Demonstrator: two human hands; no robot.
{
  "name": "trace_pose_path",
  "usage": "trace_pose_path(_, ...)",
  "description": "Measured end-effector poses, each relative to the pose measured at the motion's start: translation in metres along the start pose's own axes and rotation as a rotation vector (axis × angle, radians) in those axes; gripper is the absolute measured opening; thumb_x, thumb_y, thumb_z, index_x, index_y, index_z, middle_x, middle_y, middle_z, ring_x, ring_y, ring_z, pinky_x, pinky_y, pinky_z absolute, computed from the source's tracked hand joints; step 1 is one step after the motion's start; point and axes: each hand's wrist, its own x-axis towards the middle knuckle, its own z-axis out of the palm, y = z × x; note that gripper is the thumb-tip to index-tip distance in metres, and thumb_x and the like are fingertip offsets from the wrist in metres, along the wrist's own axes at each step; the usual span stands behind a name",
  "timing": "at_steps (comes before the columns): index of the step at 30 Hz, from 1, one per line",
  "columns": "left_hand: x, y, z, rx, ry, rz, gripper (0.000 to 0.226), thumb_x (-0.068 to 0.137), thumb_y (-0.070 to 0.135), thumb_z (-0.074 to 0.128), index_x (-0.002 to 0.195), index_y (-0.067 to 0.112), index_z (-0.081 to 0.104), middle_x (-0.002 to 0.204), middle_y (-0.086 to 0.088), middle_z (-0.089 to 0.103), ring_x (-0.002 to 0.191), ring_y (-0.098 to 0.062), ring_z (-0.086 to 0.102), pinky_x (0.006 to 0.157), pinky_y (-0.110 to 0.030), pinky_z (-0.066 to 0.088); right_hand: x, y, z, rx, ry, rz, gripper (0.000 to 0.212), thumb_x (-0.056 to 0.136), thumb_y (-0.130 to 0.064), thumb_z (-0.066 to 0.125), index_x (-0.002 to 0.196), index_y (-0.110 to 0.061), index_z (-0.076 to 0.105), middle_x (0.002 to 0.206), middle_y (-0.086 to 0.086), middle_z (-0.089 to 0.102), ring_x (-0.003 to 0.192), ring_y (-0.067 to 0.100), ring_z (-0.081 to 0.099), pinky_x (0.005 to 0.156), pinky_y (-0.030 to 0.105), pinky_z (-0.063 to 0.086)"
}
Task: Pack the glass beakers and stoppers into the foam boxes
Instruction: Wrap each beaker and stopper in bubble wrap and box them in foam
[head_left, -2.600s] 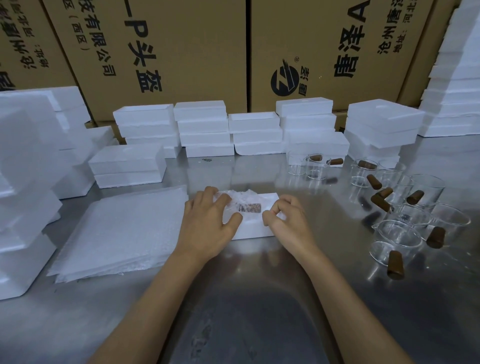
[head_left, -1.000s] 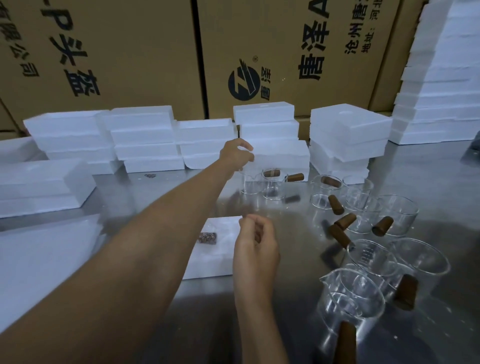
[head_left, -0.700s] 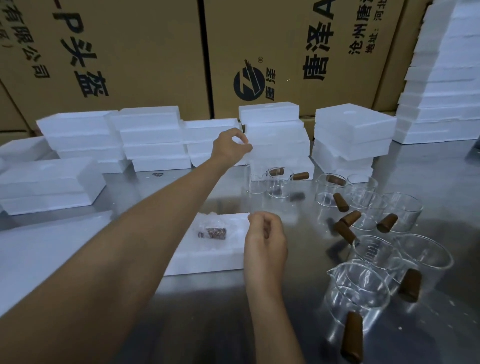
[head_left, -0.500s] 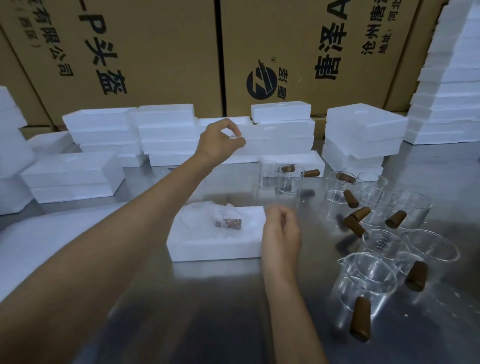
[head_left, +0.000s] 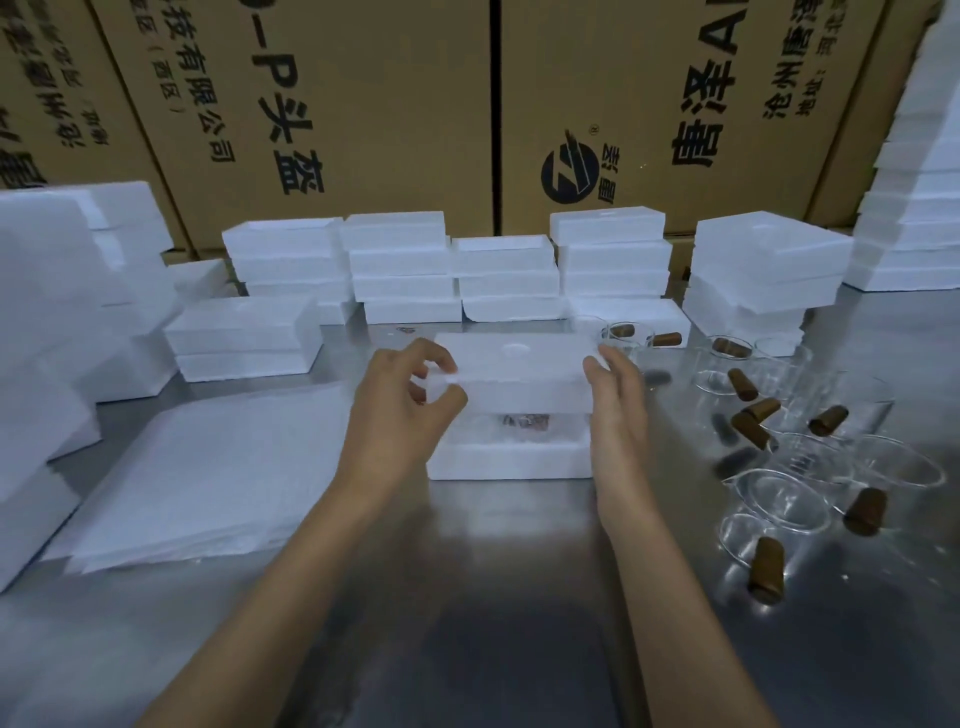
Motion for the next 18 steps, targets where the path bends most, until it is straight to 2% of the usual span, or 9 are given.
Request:
trace_pose_path(2, -0.004, -0.001, -0.001, -0.018, -0.005, 0.001, 0.019, 0.082, 0.023, 0.072, 0.087, 0.039, 0.062, 0.103, 0.008, 0.053, 0.075, -0.003, 0.058, 0.068, -0.006, 0.043, 0.0, 0.002, -0.002, -0.008, 0.021, -0.021, 0.024, 0.095, -0.042, 0.058, 0.119, -0.045, 0.057, 0.116, -0.037, 0.054, 0.111, -0.02, 0.046, 0.085, 0.01, 0.037)
trace_pose_path(4, -0.004, -0.004, -0.005, -0.029, -0.002, 0.0, 0.019, 0.08, 0.023, 0.072, 0.086, 0.039, 0.063, 0.102, 0.01, 0.053, 0.072, -0.006, 0.058, 0.068, -0.005, 0.042, 0.002, 0.004, -0.002, -0.015, 0.045, -0.036, 0.021, 0.095, -0.034, 0.062, 0.115, -0.036, 0.06, 0.12, -0.02, 0.061, 0.118, -0.001, 0.055, 0.096, 0.018, 0.043)
trace_pose_path(6, -0.004, -0.008, -0.009, -0.043, -0.02, -0.004, 0.019, 0.08, 0.022, 0.072, 0.087, 0.038, 0.065, 0.101, 0.008, 0.053, 0.07, -0.007, 0.058, 0.068, -0.004, 0.042, 0.002, 0.005, 0.0, -0.038, 0.058, -0.044, 0.02, 0.094, -0.03, 0.065, 0.114, -0.032, 0.06, 0.121, -0.014, 0.062, 0.117, 0.0, 0.055, 0.1, 0.021, 0.042)
trace_pose_path(8, -0.005, -0.012, -0.012, -0.062, -0.05, -0.018, 0.019, 0.081, 0.022, 0.072, 0.087, 0.039, 0.065, 0.101, 0.007, 0.054, 0.069, -0.005, 0.058, 0.068, -0.004, 0.042, 0.004, 0.006, 0.002, -0.064, 0.079, -0.047, 0.02, 0.092, -0.03, 0.066, 0.112, -0.032, 0.061, 0.119, -0.016, 0.062, 0.111, -0.006, 0.054, 0.095, 0.017, 0.042)
trace_pose_path(12, -0.003, -0.016, -0.015, -0.075, -0.086, -0.029, 0.019, 0.082, 0.024, 0.074, 0.087, 0.041, 0.067, 0.099, 0.008, 0.054, 0.068, -0.005, 0.058, 0.069, -0.004, 0.042, 0.006, 0.01, 0.002, -0.093, 0.123, -0.013, 0.021, 0.089, -0.023, 0.066, 0.109, -0.026, 0.061, 0.115, -0.001, 0.065, 0.109, 0.016, 0.059, 0.093, 0.031, 0.046)
trace_pose_path(18, -0.001, -0.017, -0.022, -0.12, -0.136, -0.069, 0.017, 0.079, 0.025, 0.079, 0.083, 0.038, 0.07, 0.098, 0.005, 0.057, 0.061, -0.004, 0.057, 0.065, -0.008, 0.043, 0.005, 0.013, -0.001, -0.085, 0.114, -0.021, 0.021, 0.087, -0.021, 0.065, 0.105, -0.028, 0.059, 0.111, -0.005, 0.063, 0.102, 0.012, 0.058, 0.077, 0.022, 0.042)
